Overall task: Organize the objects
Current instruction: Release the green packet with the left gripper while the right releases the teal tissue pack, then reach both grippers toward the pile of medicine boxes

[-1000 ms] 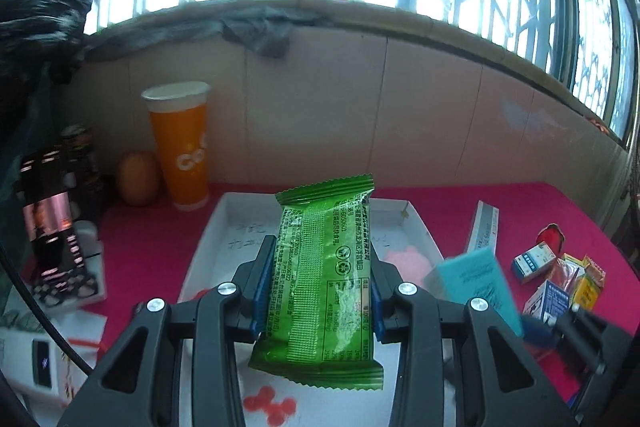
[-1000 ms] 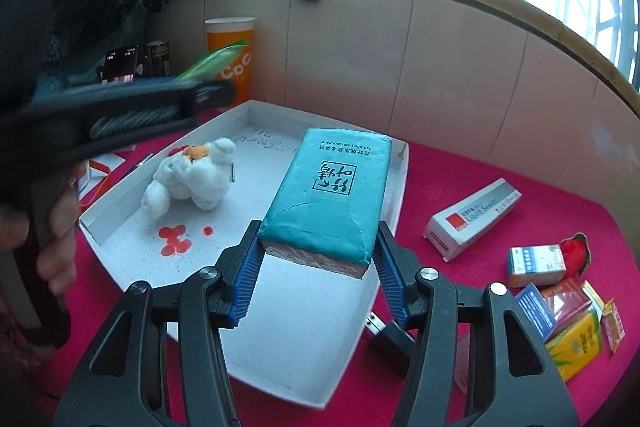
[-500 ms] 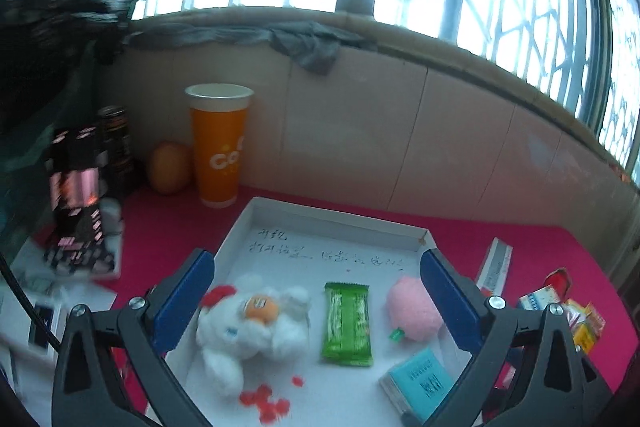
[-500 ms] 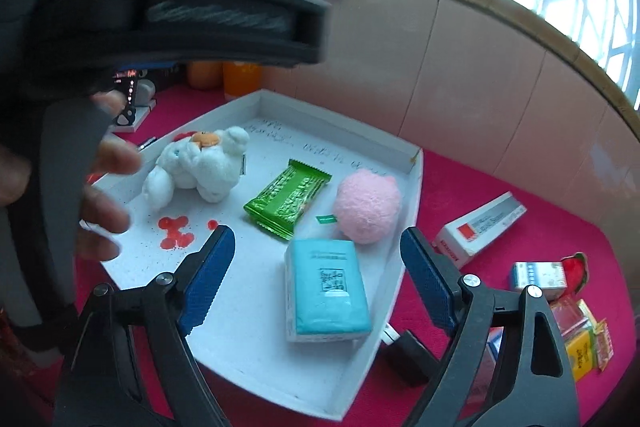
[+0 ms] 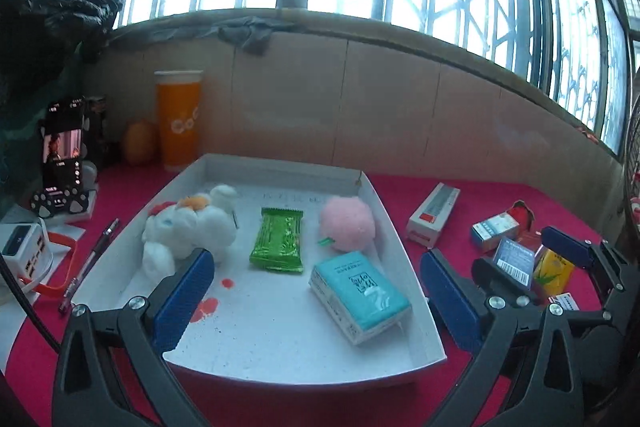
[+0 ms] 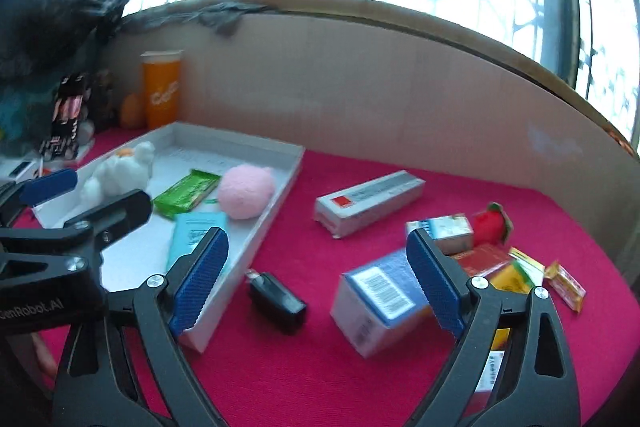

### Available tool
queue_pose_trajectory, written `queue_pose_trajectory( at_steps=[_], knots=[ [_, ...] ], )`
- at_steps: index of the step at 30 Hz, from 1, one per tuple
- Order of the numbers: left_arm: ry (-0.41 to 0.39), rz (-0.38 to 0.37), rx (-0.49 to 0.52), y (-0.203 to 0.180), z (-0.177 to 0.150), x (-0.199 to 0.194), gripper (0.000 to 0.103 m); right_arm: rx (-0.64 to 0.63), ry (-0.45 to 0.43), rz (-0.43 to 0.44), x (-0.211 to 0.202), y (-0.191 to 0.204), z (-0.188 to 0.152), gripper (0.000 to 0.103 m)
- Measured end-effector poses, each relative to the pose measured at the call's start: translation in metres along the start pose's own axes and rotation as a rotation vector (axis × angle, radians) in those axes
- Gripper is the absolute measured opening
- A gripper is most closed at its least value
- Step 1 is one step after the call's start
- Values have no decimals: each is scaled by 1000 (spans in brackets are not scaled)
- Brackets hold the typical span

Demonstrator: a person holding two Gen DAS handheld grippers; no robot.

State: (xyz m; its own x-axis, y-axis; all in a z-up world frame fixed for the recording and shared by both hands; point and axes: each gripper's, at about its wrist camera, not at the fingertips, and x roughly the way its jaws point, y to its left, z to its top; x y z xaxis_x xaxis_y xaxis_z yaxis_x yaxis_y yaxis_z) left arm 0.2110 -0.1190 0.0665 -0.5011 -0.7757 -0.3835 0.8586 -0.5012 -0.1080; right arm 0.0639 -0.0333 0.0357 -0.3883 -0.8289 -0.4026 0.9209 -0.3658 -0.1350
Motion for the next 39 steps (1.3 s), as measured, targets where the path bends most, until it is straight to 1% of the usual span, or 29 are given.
queue_pose_trajectory(
  at_steps=[8,12,18,22,26,28,30,32,34,36,37,39],
  knots=[
    [2,-16,9,-1,-3,-1,103,78,13,-29,-2,-29,-5,92],
    [0,-45,30,-5,-3,-2,103,104,21,-78,-7,-50,-10,92],
    [-6,-68,74,-15,-4,-4,103,236,58,-182,-20,-112,-24,92],
    [-9,-114,156,-30,-7,-6,103,351,118,-226,-28,-159,-39,92],
    [1,-151,235,-47,-11,-7,103,457,179,-242,-31,-195,-53,92],
    [13,-173,263,-54,-12,-8,103,483,208,-230,-33,-206,-60,92],
    [26,-193,281,-59,-14,-7,103,486,212,-194,-37,-208,-63,92],
    [39,-210,302,-65,-16,-6,103,445,198,-128,-43,-200,-61,92],
    [52,-218,330,-72,-17,-6,103,362,211,-79,-43,-183,-57,92],
    [54,-219,367,-82,-20,-7,103,287,271,-16,-34,-160,-55,92],
    [52,-219,379,-84,-22,-8,103,271,300,5,-29,-151,-57,92],
    [50,-226,401,-90,-24,-9,103,253,355,22,-15,-137,-57,92]
  ],
)
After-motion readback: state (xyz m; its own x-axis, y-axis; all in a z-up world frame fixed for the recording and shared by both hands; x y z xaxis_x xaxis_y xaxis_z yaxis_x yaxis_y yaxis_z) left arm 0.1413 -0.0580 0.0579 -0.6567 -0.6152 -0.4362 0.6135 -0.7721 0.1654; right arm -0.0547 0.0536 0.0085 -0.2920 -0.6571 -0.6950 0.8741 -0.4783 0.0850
